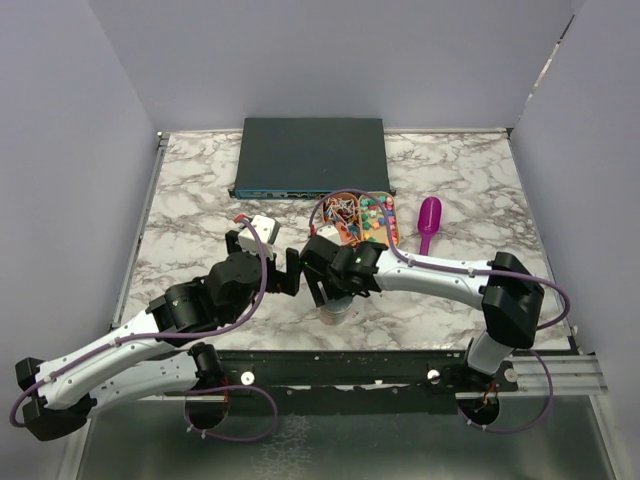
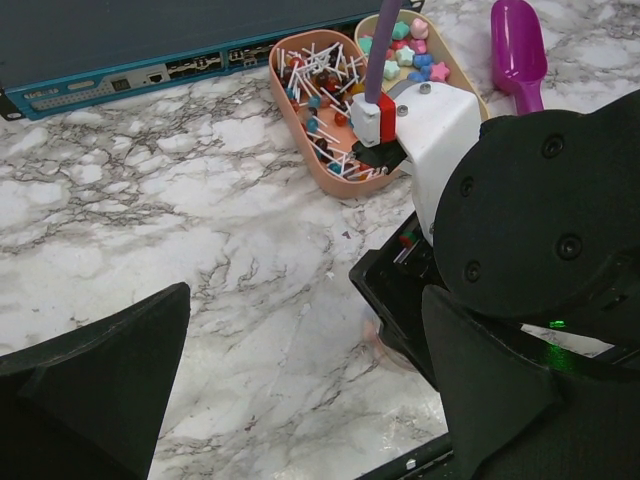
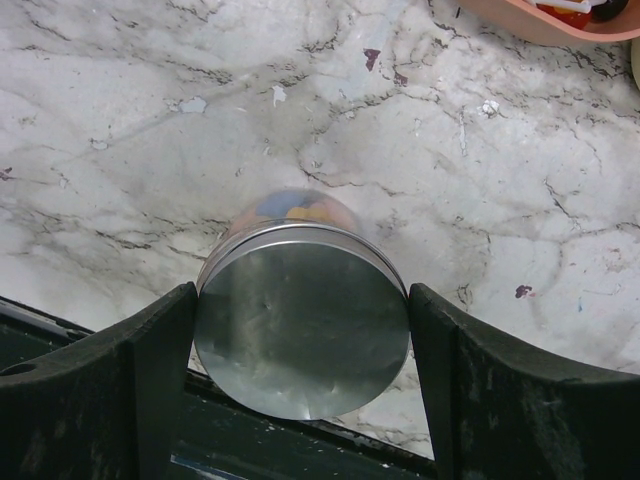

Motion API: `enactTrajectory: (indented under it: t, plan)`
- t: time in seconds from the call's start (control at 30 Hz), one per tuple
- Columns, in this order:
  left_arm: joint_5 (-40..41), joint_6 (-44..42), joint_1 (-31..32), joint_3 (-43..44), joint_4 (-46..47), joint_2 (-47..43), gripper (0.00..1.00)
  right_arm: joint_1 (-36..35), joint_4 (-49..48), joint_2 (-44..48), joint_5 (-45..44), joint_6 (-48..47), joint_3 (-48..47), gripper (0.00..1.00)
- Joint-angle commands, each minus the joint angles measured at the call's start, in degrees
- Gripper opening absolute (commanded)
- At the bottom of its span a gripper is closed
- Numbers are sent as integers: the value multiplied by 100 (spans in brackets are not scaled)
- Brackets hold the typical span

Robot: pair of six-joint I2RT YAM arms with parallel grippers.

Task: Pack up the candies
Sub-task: Close the bottle lid on the packing bottle.

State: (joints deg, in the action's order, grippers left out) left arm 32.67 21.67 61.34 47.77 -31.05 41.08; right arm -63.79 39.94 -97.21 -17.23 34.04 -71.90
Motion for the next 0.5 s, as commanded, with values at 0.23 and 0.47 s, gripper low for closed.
enactTrajectory:
  t: [0.23, 0.47]
  plan:
    - [130, 31, -52, -39, -42, -73, 99, -186, -111, 235, 139, 161, 88, 68]
    - [116, 46, -52, -48, -50, -103, 99, -206, -99, 139, 115, 163, 42, 69]
